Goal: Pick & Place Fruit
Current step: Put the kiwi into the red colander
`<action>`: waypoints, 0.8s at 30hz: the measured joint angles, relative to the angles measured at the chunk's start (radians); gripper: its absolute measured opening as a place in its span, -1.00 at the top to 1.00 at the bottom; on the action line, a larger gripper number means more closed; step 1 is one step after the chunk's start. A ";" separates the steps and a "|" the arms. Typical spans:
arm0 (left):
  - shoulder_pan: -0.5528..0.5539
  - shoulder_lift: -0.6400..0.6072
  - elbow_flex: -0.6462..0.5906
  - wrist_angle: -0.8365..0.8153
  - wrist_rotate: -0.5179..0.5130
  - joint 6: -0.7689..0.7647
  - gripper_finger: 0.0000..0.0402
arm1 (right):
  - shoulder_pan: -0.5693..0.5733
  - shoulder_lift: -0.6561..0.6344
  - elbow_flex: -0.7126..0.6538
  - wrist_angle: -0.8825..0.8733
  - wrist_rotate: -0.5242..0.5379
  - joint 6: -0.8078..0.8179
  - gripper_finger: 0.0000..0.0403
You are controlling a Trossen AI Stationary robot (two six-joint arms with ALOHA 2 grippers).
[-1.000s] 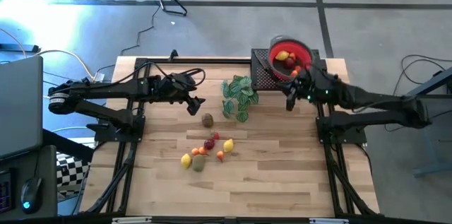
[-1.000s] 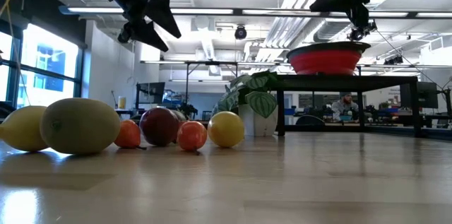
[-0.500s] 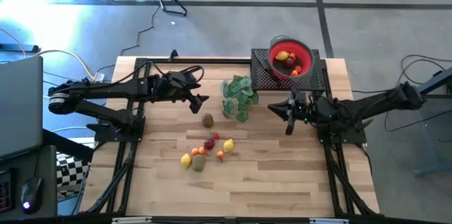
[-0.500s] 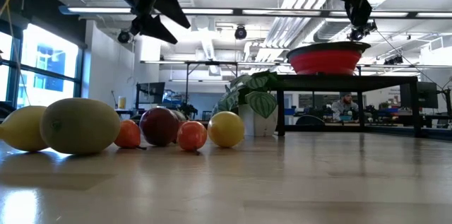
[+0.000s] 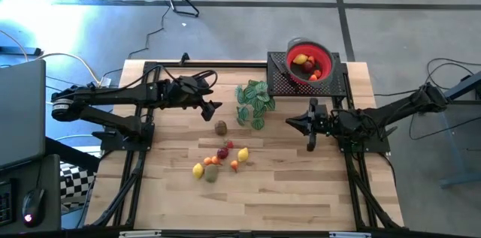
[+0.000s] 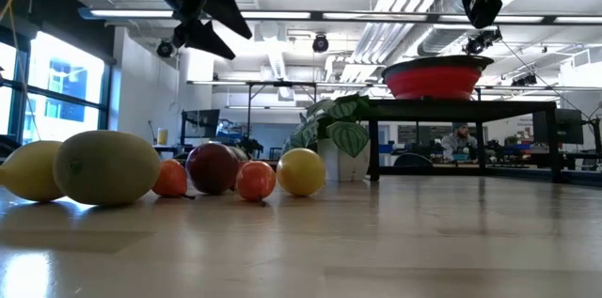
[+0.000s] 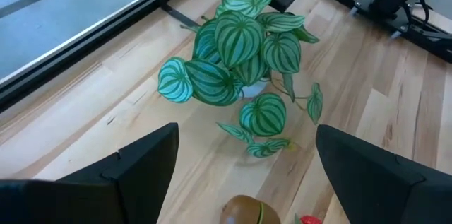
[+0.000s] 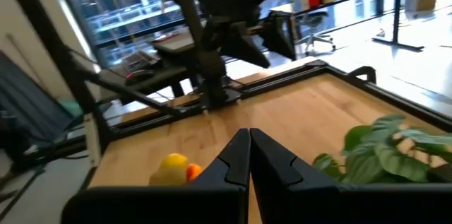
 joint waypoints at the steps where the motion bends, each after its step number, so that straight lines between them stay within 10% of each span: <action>1: 0.000 0.000 0.000 0.002 0.000 0.001 -0.64 | 0.000 0.000 0.000 0.000 -0.007 0.000 0.99; 24: 0.000 0.000 0.000 -0.001 0.001 -0.001 -0.64 | -0.050 -0.019 0.000 0.029 -0.089 -0.133 0.99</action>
